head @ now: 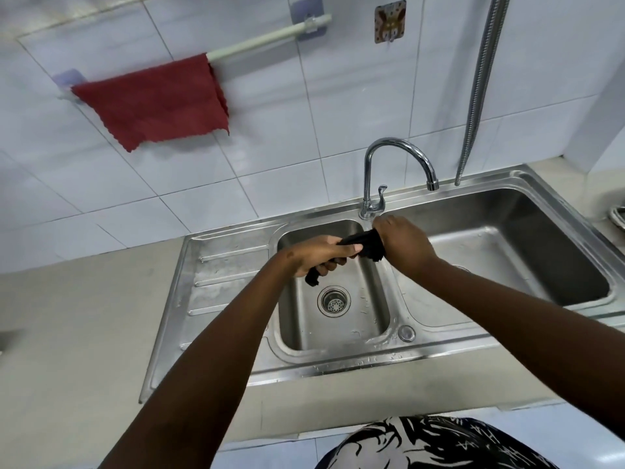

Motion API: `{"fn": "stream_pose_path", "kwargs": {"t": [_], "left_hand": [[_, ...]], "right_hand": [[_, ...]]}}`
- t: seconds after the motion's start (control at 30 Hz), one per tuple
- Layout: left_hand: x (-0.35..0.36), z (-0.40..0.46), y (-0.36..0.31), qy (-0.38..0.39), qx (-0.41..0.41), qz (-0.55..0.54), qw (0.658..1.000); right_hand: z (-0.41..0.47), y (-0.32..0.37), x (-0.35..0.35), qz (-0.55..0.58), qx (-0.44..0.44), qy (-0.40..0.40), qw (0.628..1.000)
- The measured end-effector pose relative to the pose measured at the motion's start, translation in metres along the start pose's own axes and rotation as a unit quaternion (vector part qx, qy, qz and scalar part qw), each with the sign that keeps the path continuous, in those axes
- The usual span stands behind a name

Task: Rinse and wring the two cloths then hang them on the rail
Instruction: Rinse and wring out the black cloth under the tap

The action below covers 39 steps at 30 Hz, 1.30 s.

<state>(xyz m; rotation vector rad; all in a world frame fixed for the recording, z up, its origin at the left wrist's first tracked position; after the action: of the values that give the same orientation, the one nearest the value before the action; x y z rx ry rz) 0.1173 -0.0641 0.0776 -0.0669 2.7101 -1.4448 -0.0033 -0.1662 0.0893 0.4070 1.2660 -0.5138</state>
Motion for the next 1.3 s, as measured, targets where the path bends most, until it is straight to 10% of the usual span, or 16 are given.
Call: {"fn": "stream_pose_path", "kwargs": {"t": [0.17, 0.37, 0.67, 0.8, 0.9, 1.03, 1.3], "left_hand": [[-0.017, -0.004, -0.014, -0.131, 0.111, 0.328, 0.929], [-0.023, -0.019, -0.034, -0.233, 0.235, 0.480, 0.813], [-0.040, -0.028, -0.030, -0.094, 0.049, 0.130, 0.986], [-0.033, -0.028, -0.022, 0.010, -0.049, -0.056, 0.997], [-0.039, -0.028, -0.027, -0.019, -0.004, 0.037, 0.999], [-0.044, -0.023, -0.041, -0.113, 0.115, 0.334, 0.929], [-0.038, -0.032, -0.049, -0.271, 0.277, 0.471, 0.793]], "right_hand": [[0.019, 0.005, -0.008, -0.069, -0.023, 0.105, 0.992], [0.037, 0.012, -0.005, 0.072, -0.029, 0.254, 0.964], [0.035, 0.028, -0.035, 0.057, -0.118, -0.002, 0.991], [0.032, 0.036, -0.030, 0.038, -0.154, -0.034, 0.987], [0.031, 0.036, -0.026, 0.017, -0.100, 0.029, 0.994], [0.046, 0.035, -0.024, -0.050, -0.067, 0.127, 0.988], [0.054, 0.034, -0.016, 0.079, -0.062, 0.284, 0.954]]}}
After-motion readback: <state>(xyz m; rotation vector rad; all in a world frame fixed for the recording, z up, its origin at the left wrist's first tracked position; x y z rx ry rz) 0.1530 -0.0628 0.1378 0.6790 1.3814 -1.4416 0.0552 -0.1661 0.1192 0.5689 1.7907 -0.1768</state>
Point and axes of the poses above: each hand's wrist, its own z-axis towards the middle knuckle, its own x-axis out of the palm, y = z × x, the point moved 6 cm from there along z, towards the middle knuckle, and after that the axes turned 14 degrees about -z, right-handed, at the moved point
